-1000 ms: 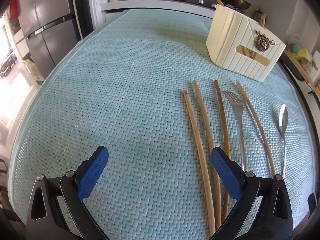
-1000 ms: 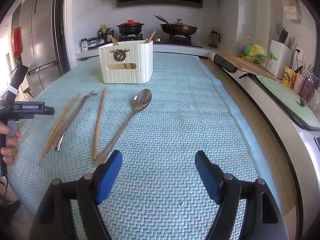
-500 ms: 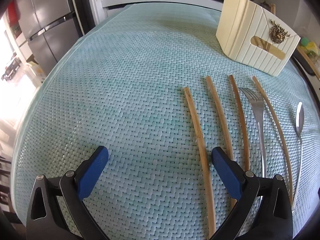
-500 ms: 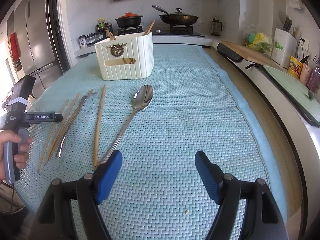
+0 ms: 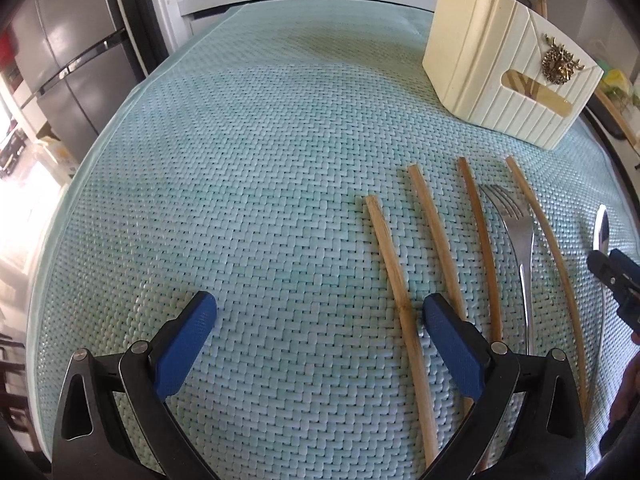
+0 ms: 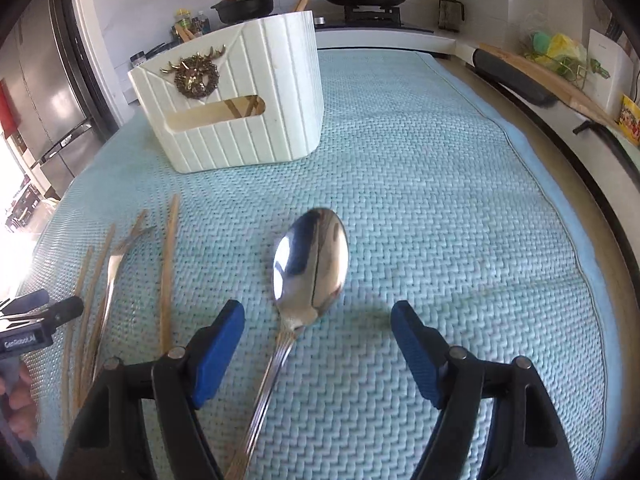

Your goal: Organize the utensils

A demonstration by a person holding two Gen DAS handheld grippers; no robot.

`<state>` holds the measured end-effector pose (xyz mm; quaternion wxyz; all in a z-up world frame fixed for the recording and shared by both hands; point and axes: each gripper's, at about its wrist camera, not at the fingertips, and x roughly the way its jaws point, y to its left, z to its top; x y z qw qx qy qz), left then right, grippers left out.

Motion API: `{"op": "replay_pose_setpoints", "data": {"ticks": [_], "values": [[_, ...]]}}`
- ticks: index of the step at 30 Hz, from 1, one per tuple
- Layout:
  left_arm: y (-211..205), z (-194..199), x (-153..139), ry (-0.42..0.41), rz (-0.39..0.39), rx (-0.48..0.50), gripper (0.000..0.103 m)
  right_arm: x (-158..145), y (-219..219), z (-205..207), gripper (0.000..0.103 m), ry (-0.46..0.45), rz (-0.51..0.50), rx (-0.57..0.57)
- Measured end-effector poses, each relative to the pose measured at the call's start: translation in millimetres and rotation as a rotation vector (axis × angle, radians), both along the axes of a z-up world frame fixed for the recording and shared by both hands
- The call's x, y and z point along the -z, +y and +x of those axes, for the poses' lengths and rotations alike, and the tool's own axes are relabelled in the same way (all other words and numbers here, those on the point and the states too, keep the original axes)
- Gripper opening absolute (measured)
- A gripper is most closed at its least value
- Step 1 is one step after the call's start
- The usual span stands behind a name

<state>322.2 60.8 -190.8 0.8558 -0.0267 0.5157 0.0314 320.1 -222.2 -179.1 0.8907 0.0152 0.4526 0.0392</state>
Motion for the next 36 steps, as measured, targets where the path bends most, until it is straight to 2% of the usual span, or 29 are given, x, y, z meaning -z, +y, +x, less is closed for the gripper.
{"op": "replay_pose_setpoints", "data": {"ticks": [2,3,4,5,7,8,9,10,11,12,13,15,19,23,31,36], "values": [[3,5,-1,0.004,-0.02,0.01,0.1,1,8,8,0.078,0.008,-0.033,0.006],[3,8,-2,-0.001,-0.028,0.018,0.096,2,11,10,0.076,0.009,-0.051,0.007],[4,11,-4,-0.006,-0.027,0.026,0.086,3,14,11,0.076,0.004,-0.067,0.009],[3,14,-5,-0.004,-0.018,0.03,0.082,2,16,12,0.073,-0.007,-0.073,0.01],[2,20,-8,0.0,-0.033,0.045,0.068,2,18,15,0.067,-0.018,-0.078,0.017],[1,22,-9,0.006,-0.038,0.052,0.064,1,19,17,0.063,-0.023,-0.077,0.023],[-1,24,-10,0.012,-0.045,0.06,0.053,0,19,18,0.056,-0.023,-0.077,0.029],[-6,22,-11,0.014,-0.047,0.065,0.046,0,19,20,0.053,-0.029,-0.08,0.036],[-9,21,-12,0.015,-0.043,0.069,0.043,-1,18,22,0.046,-0.029,-0.078,0.036],[-12,20,-12,0.011,-0.034,0.074,0.038,-2,18,24,0.043,-0.03,-0.078,0.038],[-16,18,-11,0.003,-0.027,0.08,0.026,-2,18,25,0.043,-0.03,-0.075,0.038],[-21,14,-10,-0.012,-0.02,0.093,0.009,-2,18,27,0.043,-0.038,-0.075,0.031],[-21,10,-10,-0.05,-0.035,0.094,0.005,-3,12,30,0.043,-0.055,-0.042,0.018],[-14,4,-19,-0.1,-0.095,0.074,0.004,-13,-2,19,0.043,-0.1,0.034,0.013],[-7,-32,-80,-0.281,-0.192,0.056,0.004,-66,-21,-23,0.043,-0.258,0.128,-0.036],[2,-52,-108,-0.365,-0.253,0.058,0.004,-100,-26,-58,0.042,-0.347,0.15,-0.078]]}}
